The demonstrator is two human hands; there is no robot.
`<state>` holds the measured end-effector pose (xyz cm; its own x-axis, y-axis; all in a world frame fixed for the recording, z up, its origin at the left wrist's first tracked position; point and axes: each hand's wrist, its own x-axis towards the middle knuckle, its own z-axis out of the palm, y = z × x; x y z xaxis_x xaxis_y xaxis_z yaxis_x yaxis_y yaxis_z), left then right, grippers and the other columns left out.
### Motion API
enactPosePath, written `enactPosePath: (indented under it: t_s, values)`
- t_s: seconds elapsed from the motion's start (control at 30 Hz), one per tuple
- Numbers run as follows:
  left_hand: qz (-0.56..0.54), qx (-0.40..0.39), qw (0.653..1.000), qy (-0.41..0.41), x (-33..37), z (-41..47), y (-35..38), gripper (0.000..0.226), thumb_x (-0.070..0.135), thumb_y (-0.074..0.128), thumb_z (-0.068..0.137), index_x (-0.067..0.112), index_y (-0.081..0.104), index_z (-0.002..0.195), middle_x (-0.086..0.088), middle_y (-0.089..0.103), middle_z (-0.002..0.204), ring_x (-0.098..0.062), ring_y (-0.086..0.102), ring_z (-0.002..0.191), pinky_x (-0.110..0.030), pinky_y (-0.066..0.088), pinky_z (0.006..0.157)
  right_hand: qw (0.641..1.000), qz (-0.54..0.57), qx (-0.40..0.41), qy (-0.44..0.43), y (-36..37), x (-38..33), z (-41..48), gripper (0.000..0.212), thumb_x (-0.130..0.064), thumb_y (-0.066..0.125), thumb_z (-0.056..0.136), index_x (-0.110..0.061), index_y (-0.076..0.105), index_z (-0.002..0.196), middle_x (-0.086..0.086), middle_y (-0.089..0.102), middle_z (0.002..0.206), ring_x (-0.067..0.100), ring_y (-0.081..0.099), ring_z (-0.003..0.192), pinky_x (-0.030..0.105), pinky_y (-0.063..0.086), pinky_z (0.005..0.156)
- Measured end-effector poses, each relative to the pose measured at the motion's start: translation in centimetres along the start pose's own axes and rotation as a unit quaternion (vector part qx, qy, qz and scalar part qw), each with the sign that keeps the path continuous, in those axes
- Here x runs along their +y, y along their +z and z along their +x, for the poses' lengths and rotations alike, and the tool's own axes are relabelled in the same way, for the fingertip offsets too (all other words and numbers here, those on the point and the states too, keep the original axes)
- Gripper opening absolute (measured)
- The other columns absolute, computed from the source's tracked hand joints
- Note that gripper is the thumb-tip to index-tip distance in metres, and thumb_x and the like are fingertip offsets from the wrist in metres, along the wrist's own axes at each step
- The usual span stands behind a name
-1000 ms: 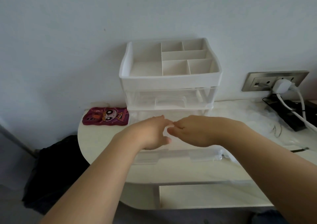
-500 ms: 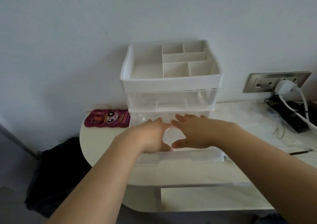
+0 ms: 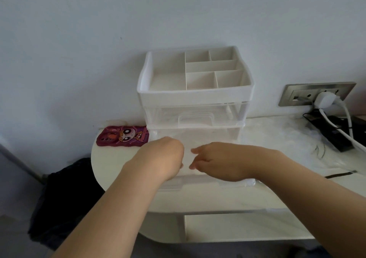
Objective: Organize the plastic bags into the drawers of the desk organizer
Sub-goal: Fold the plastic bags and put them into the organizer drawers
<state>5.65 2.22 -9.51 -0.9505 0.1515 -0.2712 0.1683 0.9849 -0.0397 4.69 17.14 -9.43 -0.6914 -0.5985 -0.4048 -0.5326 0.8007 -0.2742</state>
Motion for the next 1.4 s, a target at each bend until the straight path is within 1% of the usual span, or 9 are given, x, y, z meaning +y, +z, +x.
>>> enactPosePath:
  t_s: [0.17,0.23,0.37,0.5,0.7,0.93,1.13,1.3,1.4]
  values:
    - [0.111,0.082,0.99,-0.008,0.1,-0.5,0.7,0.039,0.017,0.05,0.094,0.02,0.034,0.058,0.003,0.035,0.062,-0.016,0.032,0.056,-0.028,0.036,0.073,0.997,0.065,0.028,0.043,0.0,0.7,-0.7,0.043,-0.042,0.028,0.096,-0.03,0.061,0.121,-0.009,0.036,0.149,0.016,0.036,0.134,0.036,0.028,0.111]
    - [0.117,0.074,0.99,-0.017,-0.1,-0.3,1.0,0.036,0.017,0.047,0.095,0.021,0.038,0.061,0.006,0.04,0.063,-0.018,0.043,0.068,-0.044,0.025,0.105,0.995,0.079,0.045,0.035,0.3,0.8,-0.9,0.044,-0.041,0.029,0.095,-0.024,0.063,0.117,-0.004,0.048,0.139,0.019,0.045,0.126,0.037,0.035,0.107]
    - [0.082,0.101,0.991,-0.029,-0.7,-0.3,0.9,0.018,0.028,0.043,0.098,0.023,0.06,0.103,0.001,0.062,0.092,-0.022,0.058,0.097,-0.049,0.005,0.114,0.992,0.09,0.085,-0.005,0.8,1.0,-1.4,0.044,-0.035,0.032,0.097,-0.009,0.061,0.116,0.004,0.059,0.128,0.021,0.053,0.117,0.033,0.041,0.101]
    - [0.003,0.149,0.989,0.014,0.0,-0.5,0.9,0.031,0.035,0.042,0.098,0.027,0.052,0.126,0.0,0.064,0.113,-0.022,0.053,0.113,-0.035,0.026,0.105,0.968,0.132,0.21,-0.036,0.1,2.3,-3.5,0.03,-0.042,0.046,0.094,-0.03,0.067,0.112,-0.023,0.064,0.108,-0.013,0.056,0.09,0.001,0.039,0.076]
    - [-0.238,0.021,0.969,0.067,0.7,-0.2,1.2,0.036,0.039,0.036,0.099,0.021,0.063,0.114,0.001,0.063,0.12,-0.017,0.058,0.109,-0.029,0.043,0.088,0.937,0.264,0.225,0.035,-0.8,6.8,-9.0,0.025,-0.037,0.056,0.087,-0.023,0.073,0.075,-0.014,0.073,0.079,-0.001,0.067,0.067,0.005,0.046,0.06]
    - [-0.219,-0.007,0.974,0.057,1.3,0.8,1.7,0.039,0.044,0.034,0.099,0.019,0.061,0.112,0.002,0.061,0.123,-0.019,0.054,0.116,-0.029,0.039,0.091,0.905,0.354,0.224,0.076,1.1,9.8,-11.8,0.02,-0.033,0.062,0.084,-0.02,0.074,0.075,-0.003,0.075,0.083,0.009,0.07,0.079,0.018,0.055,0.071]
    - [-0.194,0.011,0.98,0.052,1.6,1.4,2.1,0.049,0.047,0.037,0.097,0.031,0.034,0.144,0.006,0.037,0.15,-0.015,0.037,0.135,-0.028,0.029,0.106,0.968,0.042,-0.025,0.246,5.0,12.5,-9.9,0.042,-0.033,0.044,0.098,-0.018,0.047,0.137,-0.003,0.045,0.143,0.013,0.044,0.128,0.028,0.032,0.107]
    - [-0.23,0.067,0.964,0.113,2.1,-0.2,1.9,0.067,0.072,0.038,0.08,0.038,0.041,0.138,0.016,0.037,0.146,-0.006,0.036,0.132,-0.022,0.027,0.099,0.963,0.016,0.039,0.265,6.8,13.7,-8.0,0.062,-0.032,0.04,0.1,-0.013,0.01,0.151,0.002,0.006,0.16,0.016,0.013,0.145,0.031,0.015,0.117]
    - [-0.223,0.028,0.962,0.154,2.4,-1.4,2.0,0.072,0.075,0.054,0.066,0.043,0.048,0.13,0.022,0.037,0.143,0.003,0.034,0.128,-0.016,0.023,0.098,0.965,0.001,0.048,0.259,7.1,13.7,-7.9,0.068,-0.041,0.05,0.094,-0.018,0.019,0.15,0.0,0.018,0.157,0.017,0.024,0.141,0.031,0.024,0.113]
